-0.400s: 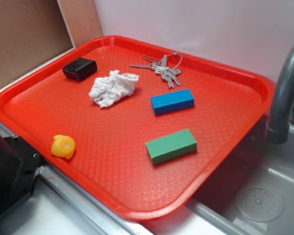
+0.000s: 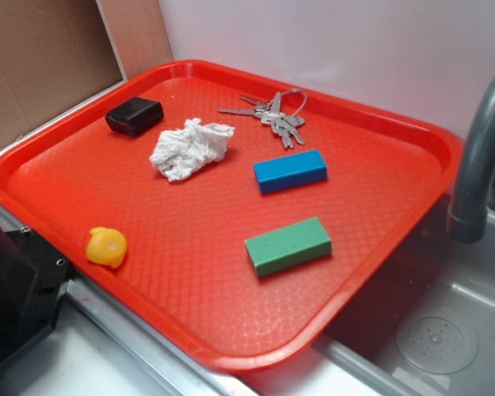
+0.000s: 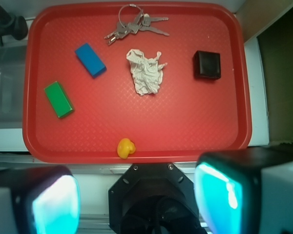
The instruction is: Grab the white paper.
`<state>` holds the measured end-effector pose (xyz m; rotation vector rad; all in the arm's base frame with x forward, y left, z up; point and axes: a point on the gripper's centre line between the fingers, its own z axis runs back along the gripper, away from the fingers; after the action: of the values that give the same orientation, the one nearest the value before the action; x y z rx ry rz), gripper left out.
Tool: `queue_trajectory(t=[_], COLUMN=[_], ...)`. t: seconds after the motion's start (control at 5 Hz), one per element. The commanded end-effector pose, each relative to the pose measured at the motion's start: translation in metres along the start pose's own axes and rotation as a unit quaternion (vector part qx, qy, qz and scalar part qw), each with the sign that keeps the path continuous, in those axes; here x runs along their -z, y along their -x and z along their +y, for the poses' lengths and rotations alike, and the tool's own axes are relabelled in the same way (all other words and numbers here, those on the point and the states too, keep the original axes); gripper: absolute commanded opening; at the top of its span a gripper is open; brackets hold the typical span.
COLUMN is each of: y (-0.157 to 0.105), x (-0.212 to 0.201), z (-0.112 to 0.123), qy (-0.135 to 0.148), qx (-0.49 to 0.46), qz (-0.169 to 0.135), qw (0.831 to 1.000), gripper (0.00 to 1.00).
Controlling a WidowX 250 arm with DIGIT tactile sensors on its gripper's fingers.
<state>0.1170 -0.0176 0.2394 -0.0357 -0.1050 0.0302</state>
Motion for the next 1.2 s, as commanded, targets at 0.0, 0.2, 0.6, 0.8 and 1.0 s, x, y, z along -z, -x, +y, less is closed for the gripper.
queue_trajectory(t=[0.0,0.2,0.6,0.8,1.0], y=[-0.063,-0.1,-0.11,-0.085,-0.078], x=[0.059,0.101,0.171,0.181,0.179], z=[0.039,0.034,0.015,0.018,0.026], qy=[-0.017,0.021,0.009,0.019,0.002], qx=[0.034,0.099,0.126,0.124,0.121], qz=[0.003,-0.027,-0.012,0.01,0.003], qw=[0.999,0.995,0.992,0.992,0.993], gripper=[1.0,1.0,1.0,1.0,1.0])
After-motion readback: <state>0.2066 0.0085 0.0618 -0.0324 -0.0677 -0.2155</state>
